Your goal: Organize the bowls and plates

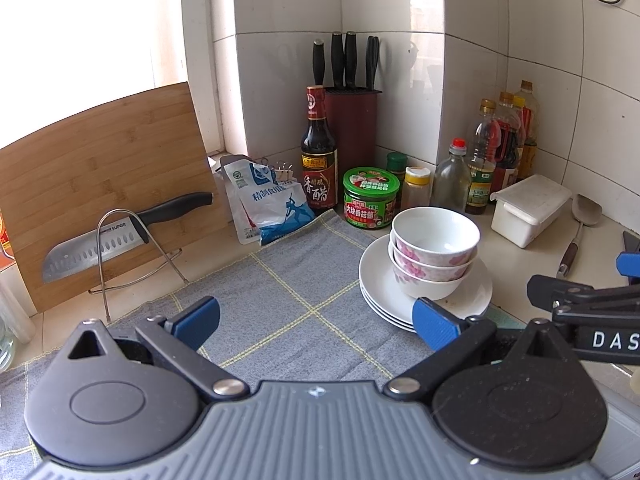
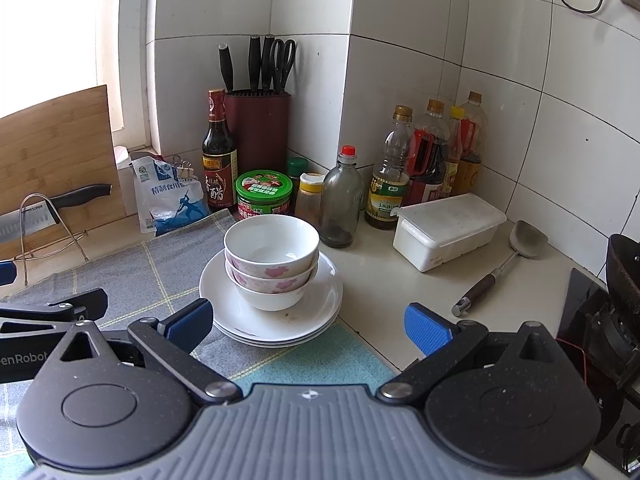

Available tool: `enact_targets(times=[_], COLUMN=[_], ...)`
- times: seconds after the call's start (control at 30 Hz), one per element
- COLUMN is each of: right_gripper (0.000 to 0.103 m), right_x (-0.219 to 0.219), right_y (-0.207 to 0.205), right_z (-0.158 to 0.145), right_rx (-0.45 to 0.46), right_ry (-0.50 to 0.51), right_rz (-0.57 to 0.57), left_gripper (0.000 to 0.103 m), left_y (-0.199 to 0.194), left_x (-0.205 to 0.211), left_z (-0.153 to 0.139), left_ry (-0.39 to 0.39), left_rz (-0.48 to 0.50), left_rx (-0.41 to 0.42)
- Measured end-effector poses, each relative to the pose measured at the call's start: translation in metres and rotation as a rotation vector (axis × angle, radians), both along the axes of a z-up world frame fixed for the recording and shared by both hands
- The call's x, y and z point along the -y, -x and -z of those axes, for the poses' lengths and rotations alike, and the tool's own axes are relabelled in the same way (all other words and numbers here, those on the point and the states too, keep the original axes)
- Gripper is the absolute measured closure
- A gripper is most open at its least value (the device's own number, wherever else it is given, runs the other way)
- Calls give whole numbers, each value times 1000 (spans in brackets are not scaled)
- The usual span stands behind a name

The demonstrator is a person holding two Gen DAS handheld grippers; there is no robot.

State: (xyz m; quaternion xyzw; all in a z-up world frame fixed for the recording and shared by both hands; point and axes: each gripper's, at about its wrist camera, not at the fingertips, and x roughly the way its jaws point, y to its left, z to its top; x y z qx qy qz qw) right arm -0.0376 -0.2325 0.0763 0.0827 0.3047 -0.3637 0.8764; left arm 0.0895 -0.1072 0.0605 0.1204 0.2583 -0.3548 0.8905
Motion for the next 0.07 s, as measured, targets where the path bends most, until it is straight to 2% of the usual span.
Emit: enact_targets(times=[0.07], right_gripper=[0], right_x=[0], right_y=[0], right_z=[0], right_rx=[0], right_ry=[-1], right_rz=[0], left_gripper=[1], left_y=[0], left_x=[0], left_z=[0], left_ry=[-2], left_rz=[0], left_rx=[0])
